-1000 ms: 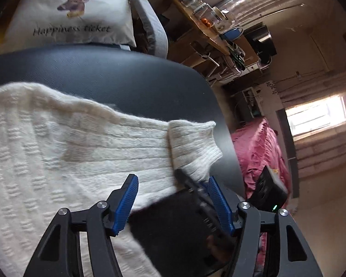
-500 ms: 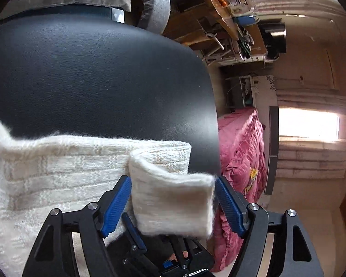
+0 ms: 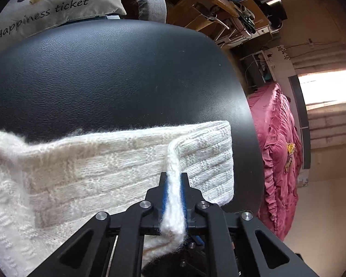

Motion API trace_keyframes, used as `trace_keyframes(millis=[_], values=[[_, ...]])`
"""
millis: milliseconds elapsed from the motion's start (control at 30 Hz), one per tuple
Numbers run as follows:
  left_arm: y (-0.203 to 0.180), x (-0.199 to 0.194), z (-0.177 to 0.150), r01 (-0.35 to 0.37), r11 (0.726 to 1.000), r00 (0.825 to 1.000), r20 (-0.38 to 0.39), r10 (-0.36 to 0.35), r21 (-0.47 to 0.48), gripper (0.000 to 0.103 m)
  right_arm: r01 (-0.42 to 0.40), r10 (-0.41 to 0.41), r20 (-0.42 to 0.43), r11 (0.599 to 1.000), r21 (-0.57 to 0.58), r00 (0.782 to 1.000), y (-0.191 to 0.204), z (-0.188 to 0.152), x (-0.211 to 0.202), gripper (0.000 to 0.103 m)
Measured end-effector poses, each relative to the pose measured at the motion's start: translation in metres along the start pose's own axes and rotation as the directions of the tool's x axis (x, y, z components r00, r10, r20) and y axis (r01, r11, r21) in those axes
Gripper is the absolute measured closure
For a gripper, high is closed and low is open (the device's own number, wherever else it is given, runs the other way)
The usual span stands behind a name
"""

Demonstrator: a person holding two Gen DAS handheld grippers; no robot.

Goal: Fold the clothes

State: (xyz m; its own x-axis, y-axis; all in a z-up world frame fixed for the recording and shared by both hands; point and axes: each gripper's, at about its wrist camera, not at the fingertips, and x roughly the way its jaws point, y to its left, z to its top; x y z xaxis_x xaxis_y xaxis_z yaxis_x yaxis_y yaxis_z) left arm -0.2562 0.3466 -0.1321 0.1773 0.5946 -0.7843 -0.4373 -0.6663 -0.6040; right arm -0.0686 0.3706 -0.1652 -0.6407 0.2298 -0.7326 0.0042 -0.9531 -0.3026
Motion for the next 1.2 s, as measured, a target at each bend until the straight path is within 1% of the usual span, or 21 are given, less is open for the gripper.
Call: trace_keyframes(millis=[33, 133, 200, 233, 333, 367, 400, 433, 500, 567, 633, 700, 733, 767, 833, 900, 933, 967, 1033, 1067, 1200], values=[[0.0, -0.006, -0.003, -0.002, 1.0, 1.0, 0.021, 0.002, 0.003, 0.095, -0.026, 0.026, -0.006, 0.999, 0.048, 1.0, -0.008, 0.0, 0.0, 0.078], [-0.001, -0.027, -0.009, 0.014, 1.0, 0.996, 0.091, -0.015, 0.01, 0.096, -0.093, 0.098, -0.02, 0.981, 0.171, 0.995, -0.027, 0.004, -0.002, 0.078], [-0.006, -0.049, -0.011, 0.031, 0.999, 0.989, 0.145, -0.033, 0.02, 0.096, -0.144, 0.148, -0.001, 0.962, 0.234, 0.989, -0.036, 0.012, -0.011, 0.078], [-0.008, -0.06, -0.013, 0.039, 0.999, 0.984, 0.171, -0.042, 0.025, 0.096, -0.187, 0.188, 0.023, 0.944, 0.271, 0.982, -0.041, 0.019, -0.018, 0.078], [-0.013, -0.105, -0.019, 0.096, 0.994, 0.961, 0.257, -0.104, 0.041, 0.096, -0.318, 0.29, 0.13, 0.864, 0.39, 0.948, -0.059, 0.038, -0.04, 0.076], [-0.013, -0.123, -0.022, 0.108, 0.993, 0.952, 0.283, -0.116, 0.046, 0.096, -0.377, 0.336, 0.171, 0.816, 0.437, 0.926, -0.065, 0.041, -0.046, 0.073], [-0.012, -0.141, -0.025, 0.119, 0.992, 0.942, 0.309, -0.129, 0.052, 0.096, -0.441, 0.385, 0.217, 0.755, 0.486, 0.897, -0.072, 0.042, -0.052, 0.071], [-0.013, -0.158, -0.027, 0.124, 0.991, 0.933, 0.334, -0.136, 0.057, 0.096, -0.502, 0.432, 0.262, 0.68, 0.534, 0.863, -0.078, 0.039, -0.055, 0.07], [-0.009, -0.187, -0.034, 0.11, 0.992, 0.917, 0.378, -0.123, 0.056, 0.096, -0.606, 0.51, 0.356, 0.493, 0.624, 0.783, -0.086, 0.028, -0.056, 0.069], [0.003, -0.216, -0.042, 0.101, 0.994, 0.902, 0.417, -0.109, 0.042, 0.096, -0.657, 0.549, 0.428, 0.332, 0.676, 0.718, -0.089, 0.016, -0.049, 0.059], [0.018, -0.24, -0.052, 0.096, 0.995, 0.889, 0.449, -0.094, 0.019, 0.096, -0.686, 0.57, 0.497, 0.172, 0.707, 0.655, -0.091, 0.004, -0.041, 0.053], [0.03, -0.257, -0.064, 0.092, 0.996, 0.878, 0.473, -0.079, -0.004, 0.096, -0.704, 0.588, 0.558, 0.028, 0.71, 0.586, -0.081, -0.006, -0.033, 0.046], [0.037, -0.264, -0.069, 0.089, 0.996, 0.873, 0.482, -0.074, -0.01, 0.096, -0.706, 0.597, 0.585, -0.043, 0.707, 0.55, -0.074, -0.01, -0.028, 0.039], [0.043, -0.271, -0.074, 0.087, 0.996, 0.869, 0.49, -0.069, -0.015, 0.096, -0.702, 0.604, 0.61, -0.114, 0.703, 0.513, -0.067, -0.014, -0.023, 0.029], [0.053, -0.281, -0.084, 0.088, 0.996, 0.862, 0.503, -0.065, -0.022, 0.096, -0.685, 0.611, 0.651, -0.231, 0.691, 0.451, -0.047, -0.021, -0.014, 0.017], [0.06, -0.289, -0.095, 0.099, 0.995, 0.854, 0.515, -0.075, -0.02, 0.096, -0.656, 0.611, 0.674, -0.312, 0.687, 0.415, -0.025, -0.026, -0.008, 0.017], [0.063, -0.294, -0.101, 0.104, 0.994, 0.848, 0.524, -0.081, -0.016, 0.096, -0.644, 0.609, 0.681, -0.338, 0.687, 0.407, -0.017, -0.026, -0.005, 0.017], [0.066, -0.3, -0.107, 0.112, 0.994, 0.842, 0.532, -0.09, -0.009, 0.096, -0.632, 0.607, 0.682, -0.352, 0.691, 0.408, -0.01, -0.025, -0.002, 0.017], [0.072, -0.311, -0.119, 0.127, 0.992, 0.829, 0.549, -0.107, 0.002, 0.096, -0.613, 0.607, 0.676, -0.361, 0.703, 0.417, 0.001, -0.019, 0.007, 0.017], [0.076, -0.317, -0.126, 0.135, 0.991, 0.822, 0.557, -0.116, 0.006, 0.096, -0.603, 0.607, 0.668, -0.358, 0.713, 0.43, 0.005, -0.015, 0.012, 0.017], [0.105, -0.339, -0.152, 0.181, 0.983, 0.797, 0.589, -0.135, -0.019, 0.096, -0.576, 0.576, 0.644, -0.332, 0.747, 0.504, 0.009, -0.005, 0.028, 0.017]])
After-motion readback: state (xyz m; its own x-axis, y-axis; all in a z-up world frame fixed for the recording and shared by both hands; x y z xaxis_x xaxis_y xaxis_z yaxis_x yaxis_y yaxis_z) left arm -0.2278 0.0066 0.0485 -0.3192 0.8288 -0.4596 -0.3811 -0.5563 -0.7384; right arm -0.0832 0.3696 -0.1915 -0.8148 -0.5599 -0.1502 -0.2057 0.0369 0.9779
